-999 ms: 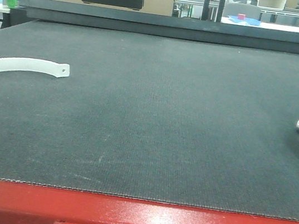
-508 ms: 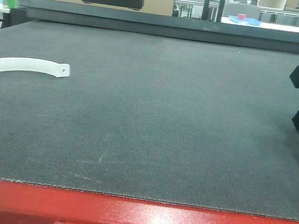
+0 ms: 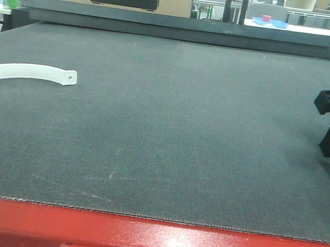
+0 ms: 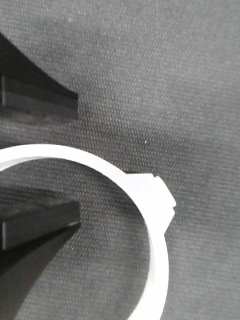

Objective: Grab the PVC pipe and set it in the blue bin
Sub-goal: 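Lower the right gripper onto the white curved pipe piece farther along, then close the right gripper on the pipe rim and lift it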

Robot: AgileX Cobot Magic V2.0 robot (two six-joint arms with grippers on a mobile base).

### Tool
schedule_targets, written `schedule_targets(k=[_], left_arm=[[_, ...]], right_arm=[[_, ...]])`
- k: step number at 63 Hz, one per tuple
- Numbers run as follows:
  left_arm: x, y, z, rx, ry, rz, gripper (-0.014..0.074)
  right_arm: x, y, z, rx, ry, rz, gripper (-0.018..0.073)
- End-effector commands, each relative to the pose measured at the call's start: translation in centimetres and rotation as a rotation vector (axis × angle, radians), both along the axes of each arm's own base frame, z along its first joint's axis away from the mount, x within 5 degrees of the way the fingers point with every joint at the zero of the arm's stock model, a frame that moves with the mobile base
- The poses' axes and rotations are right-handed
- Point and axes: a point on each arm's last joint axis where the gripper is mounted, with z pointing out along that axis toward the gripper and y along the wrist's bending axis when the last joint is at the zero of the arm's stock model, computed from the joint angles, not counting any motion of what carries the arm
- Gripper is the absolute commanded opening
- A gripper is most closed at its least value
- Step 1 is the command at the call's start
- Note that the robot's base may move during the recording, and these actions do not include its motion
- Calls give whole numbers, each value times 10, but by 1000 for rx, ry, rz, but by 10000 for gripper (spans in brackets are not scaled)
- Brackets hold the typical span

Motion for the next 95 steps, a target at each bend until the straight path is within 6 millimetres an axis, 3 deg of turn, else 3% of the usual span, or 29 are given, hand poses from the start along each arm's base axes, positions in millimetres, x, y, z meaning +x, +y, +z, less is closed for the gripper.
schedule_targets(k=[1,17,33,75,80,89,95], left_arm=[[1,0,5,1,-34,1,267],[1,0,5,2,-36,1,267],[1,0,5,2,-36,1,267],[1,0,6,3,-44,0,267],[1,0,6,3,-44,0,267],[1,0,6,3,-44,0,267],[1,0,5,3,-42,0,267]], right_arm=[[4,-2,0,-16,-21,7,244],[6,-2,0,-23,-43,5,241],[7,-3,1,-32,-55,7,140],[11,-3,-12,-31,-28,10,132],[11,-3,-12,-31,-28,10,74],[10,-3,-12,-30,-23,11,-155],[10,-3,-11,-30,-23,11,-168]])
